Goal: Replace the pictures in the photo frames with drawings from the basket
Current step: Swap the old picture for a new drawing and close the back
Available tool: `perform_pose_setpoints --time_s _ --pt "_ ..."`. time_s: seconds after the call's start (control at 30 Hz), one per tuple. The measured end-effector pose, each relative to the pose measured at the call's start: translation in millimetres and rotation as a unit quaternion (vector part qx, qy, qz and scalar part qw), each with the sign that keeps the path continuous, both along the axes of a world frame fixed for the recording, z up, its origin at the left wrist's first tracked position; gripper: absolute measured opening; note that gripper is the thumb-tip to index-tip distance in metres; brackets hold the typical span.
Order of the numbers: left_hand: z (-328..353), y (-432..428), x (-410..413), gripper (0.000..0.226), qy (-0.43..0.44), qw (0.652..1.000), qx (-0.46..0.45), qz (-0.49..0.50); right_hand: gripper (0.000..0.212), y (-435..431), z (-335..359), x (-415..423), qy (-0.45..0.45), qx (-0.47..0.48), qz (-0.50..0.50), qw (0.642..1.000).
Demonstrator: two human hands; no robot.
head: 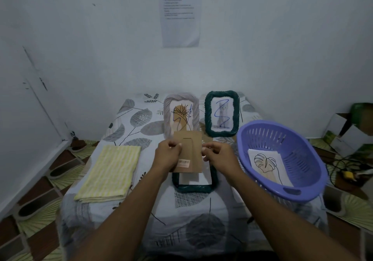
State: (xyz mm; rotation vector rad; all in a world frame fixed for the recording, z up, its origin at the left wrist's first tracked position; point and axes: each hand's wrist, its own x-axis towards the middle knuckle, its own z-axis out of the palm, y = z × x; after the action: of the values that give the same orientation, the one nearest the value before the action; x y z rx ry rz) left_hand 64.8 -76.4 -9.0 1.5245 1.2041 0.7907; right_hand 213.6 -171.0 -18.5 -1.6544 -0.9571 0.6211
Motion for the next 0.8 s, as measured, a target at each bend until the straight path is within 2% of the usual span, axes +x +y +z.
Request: perform_pose_setpoints --time_s 0.07,0.23,0.3,0.37,0.43,0.57,0.8 --pt "-2 0 4 0.014 0.009 1.000 0.003 -0.015 0.018 2 -3 5 0.012 -0.025 -0.017 0.999" --pt "-15 0 2 0.040 0.136 0.979 0.128 -0.077 0.022 2 -16 10 -0.011 -0.060 -0.043 0.997" --pt "-24 1 2 0.041 0.210 0.957 0.181 -0.089 0.024 2 -18 9 -0.033 -0.071 -0.052 0.996" --pt "-29 0 2 0.035 0.299 0.919 0.241 -0.094 0.024 0 -20 10 -0.070 -0.087 -0.058 0.992" --pt "-32 -4 2 0.035 0.350 0.888 0.283 -0.093 0.024 -5 -24 11 -0.120 -0.105 -0.058 0.985" --pt "-45 -8 -2 0.037 0.339 0.875 0.326 -0.114 0.018 -11 -31 7 -0.229 -0.128 -0.046 0.964" --pt "-63 -6 -15 0.034 0.226 0.925 0.288 -0.101 0.017 -19 -36 -6 -0.267 -0.079 -0.048 0.959"
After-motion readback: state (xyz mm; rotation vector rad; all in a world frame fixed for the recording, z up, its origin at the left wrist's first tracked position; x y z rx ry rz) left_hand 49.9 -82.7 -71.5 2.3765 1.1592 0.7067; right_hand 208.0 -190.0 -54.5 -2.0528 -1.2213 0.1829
